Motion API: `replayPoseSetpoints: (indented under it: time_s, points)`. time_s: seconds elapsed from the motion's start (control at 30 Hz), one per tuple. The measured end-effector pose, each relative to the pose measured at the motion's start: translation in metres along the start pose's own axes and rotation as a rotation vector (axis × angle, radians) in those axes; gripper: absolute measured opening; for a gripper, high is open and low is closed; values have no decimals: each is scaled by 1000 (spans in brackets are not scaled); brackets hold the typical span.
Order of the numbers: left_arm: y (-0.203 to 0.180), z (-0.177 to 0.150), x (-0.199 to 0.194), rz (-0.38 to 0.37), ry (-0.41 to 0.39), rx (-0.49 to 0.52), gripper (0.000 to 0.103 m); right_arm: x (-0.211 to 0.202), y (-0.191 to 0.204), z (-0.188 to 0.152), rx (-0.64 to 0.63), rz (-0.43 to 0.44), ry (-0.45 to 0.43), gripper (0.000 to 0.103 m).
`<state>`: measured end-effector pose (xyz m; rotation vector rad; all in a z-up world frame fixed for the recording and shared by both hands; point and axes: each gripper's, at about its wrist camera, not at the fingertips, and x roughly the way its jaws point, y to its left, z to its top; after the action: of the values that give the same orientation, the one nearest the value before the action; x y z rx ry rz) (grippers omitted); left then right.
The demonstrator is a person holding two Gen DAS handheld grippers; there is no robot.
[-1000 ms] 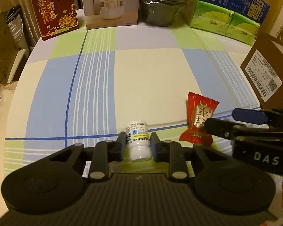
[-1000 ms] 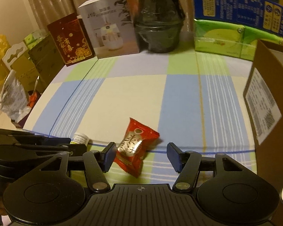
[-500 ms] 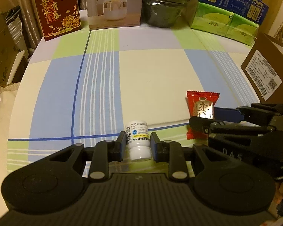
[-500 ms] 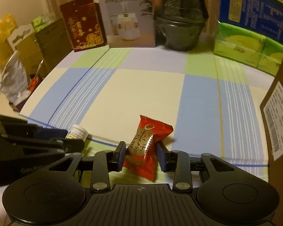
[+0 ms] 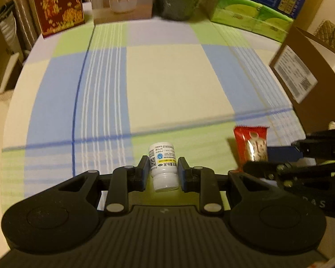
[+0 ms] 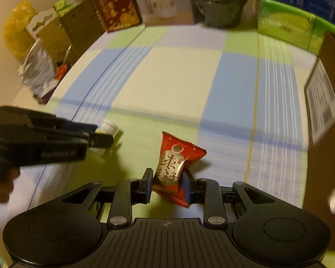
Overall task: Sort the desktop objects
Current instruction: 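Grasp the white pill bottle with left tool while right grasps red candy packet, then carry the pill bottle with left tool while right carries candy packet to box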
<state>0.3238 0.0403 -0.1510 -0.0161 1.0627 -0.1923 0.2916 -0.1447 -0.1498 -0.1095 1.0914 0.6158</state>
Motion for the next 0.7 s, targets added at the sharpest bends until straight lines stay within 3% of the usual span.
replayPoseSetpoints:
  time_s: [0.33, 0.53, 0.7]
  points:
    - [-23, -47, -30, -58, 57, 23, 23, -21, 4, -34, 5, -4, 19, 25]
    - [-26, -50, -22, -48, 65, 17, 23, -15, 8, -37, 16, -46, -7, 39]
    - [-31, -47, -20, -42, 56, 38, 23, -13, 9, -42, 60, -60, -30, 39]
